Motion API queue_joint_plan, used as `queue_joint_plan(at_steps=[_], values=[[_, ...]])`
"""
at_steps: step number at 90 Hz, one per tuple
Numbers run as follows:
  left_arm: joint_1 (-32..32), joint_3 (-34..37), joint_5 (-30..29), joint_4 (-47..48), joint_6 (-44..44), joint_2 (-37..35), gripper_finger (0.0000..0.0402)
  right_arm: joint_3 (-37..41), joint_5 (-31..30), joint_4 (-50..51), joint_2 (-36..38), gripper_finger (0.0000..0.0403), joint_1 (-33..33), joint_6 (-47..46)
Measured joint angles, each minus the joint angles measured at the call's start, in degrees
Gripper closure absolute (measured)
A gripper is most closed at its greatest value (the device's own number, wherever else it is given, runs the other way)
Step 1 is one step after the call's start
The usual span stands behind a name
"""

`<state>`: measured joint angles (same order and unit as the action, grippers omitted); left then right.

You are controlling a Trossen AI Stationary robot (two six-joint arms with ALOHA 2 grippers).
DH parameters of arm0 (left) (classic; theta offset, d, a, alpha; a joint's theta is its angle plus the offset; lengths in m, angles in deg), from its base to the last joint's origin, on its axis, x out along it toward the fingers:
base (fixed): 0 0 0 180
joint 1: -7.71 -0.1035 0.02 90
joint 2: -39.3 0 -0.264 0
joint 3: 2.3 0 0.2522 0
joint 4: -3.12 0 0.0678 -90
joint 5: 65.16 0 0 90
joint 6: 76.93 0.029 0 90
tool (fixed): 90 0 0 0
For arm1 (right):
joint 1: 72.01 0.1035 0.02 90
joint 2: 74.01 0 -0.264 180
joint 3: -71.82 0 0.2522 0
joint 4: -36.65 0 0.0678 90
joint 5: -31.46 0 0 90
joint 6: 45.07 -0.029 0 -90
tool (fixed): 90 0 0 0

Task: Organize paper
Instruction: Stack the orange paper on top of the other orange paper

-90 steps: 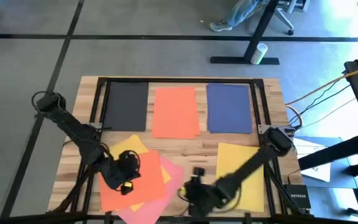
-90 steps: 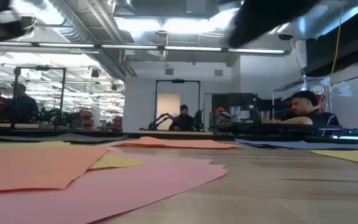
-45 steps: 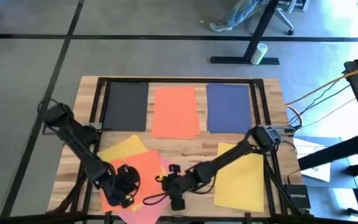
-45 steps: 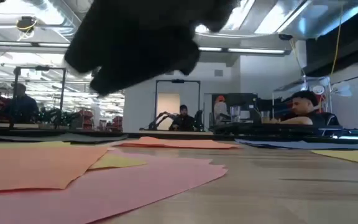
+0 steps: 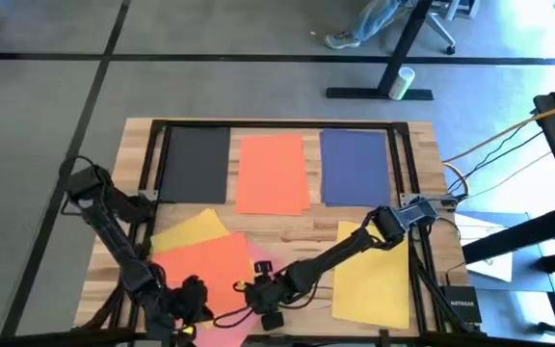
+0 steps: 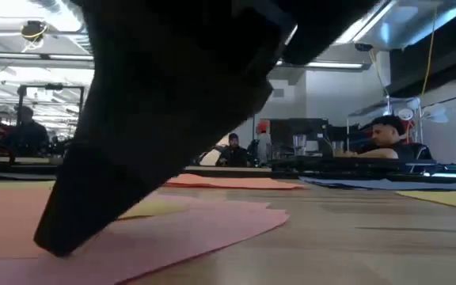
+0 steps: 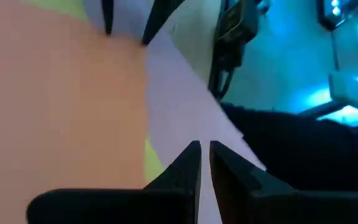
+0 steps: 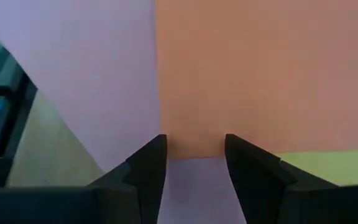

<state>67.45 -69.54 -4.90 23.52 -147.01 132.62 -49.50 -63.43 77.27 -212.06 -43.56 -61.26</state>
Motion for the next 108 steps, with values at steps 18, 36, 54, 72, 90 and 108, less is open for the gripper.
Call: queue_joint_plan(at_steps=[18,36,54,72,90,108], values=[[1.5,0.0,-3.0,0.2,-2.9,0.0,0.0382,-0.1,-0.1,-0.4,-1.0,0.0265,0.0,-0.1],[1.8,0.0,-3.6,1.0,-2.5,0.0,0.0382,-0.2,-0.1,-0.7,-1.7,0.0381,0.1,-0.5],[1.8,0.0,-2.7,8.1,-1.2,0.4,0.0382,-1.8,-4.8,0.9,-1.3,0.0397,0.0,-2.8],[0.9,0.1,-2.9,11.3,0.2,1.2,0.0382,-8.7,-7.8,8.3,-1.0,0.0402,0.4,-3.2],[0.7,0.0,-2.9,10.3,3.3,0.9,0.0382,-18.3,-20.3,25.9,-0.9,0.0402,2.7,-9.5],[-0.7,0.1,-3.4,10.6,7.7,0.9,0.0382,-27.4,-33.0,47.4,-0.8,0.0403,3.5,-17.9]])
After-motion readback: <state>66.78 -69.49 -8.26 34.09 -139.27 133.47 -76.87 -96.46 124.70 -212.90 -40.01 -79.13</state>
